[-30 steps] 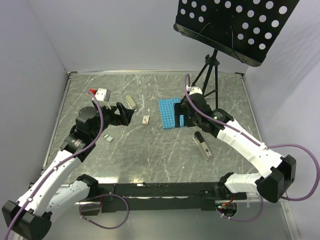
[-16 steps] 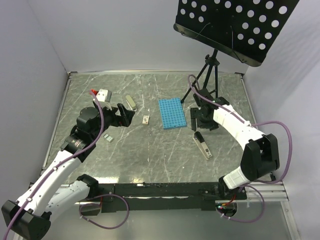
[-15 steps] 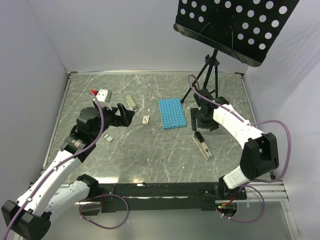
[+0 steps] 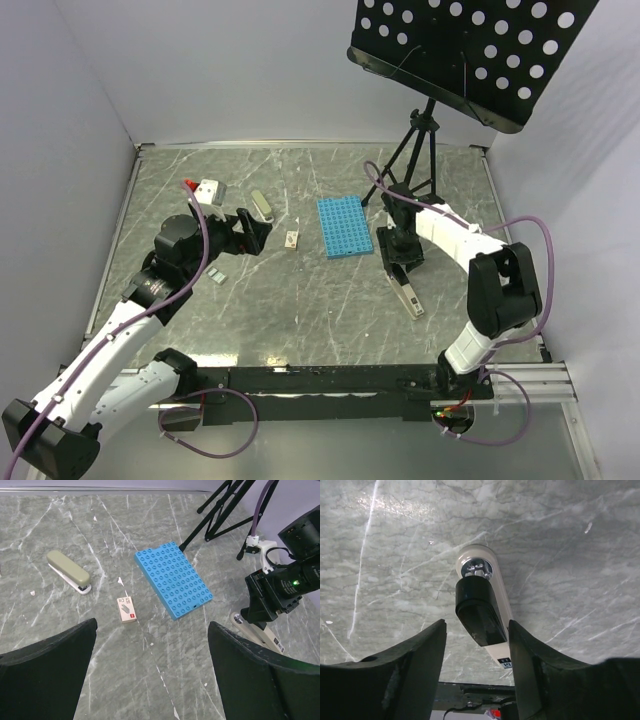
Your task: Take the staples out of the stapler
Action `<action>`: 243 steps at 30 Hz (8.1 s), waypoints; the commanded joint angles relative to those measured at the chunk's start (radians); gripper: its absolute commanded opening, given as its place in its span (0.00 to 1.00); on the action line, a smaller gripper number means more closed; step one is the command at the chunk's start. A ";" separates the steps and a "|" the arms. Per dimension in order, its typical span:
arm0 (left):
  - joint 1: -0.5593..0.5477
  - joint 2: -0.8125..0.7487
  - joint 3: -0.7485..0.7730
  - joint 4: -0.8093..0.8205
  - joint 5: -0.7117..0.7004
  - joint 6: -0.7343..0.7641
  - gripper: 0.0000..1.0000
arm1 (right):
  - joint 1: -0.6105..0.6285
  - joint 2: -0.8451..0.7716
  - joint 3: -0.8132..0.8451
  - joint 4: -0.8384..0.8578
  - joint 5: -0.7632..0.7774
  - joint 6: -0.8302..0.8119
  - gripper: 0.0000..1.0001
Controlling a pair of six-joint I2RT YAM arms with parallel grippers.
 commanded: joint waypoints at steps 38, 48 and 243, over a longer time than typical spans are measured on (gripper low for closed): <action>-0.009 0.274 0.059 -0.010 0.311 -0.390 0.64 | 0.371 -0.336 0.119 0.384 -0.295 0.018 0.00; -0.009 0.348 0.013 0.127 0.400 -0.445 0.62 | 0.408 -0.311 0.118 0.426 -0.320 0.029 0.00; 0.236 0.162 -0.236 0.601 0.729 -0.720 0.60 | 0.195 -0.434 -0.461 1.038 -1.043 0.259 0.00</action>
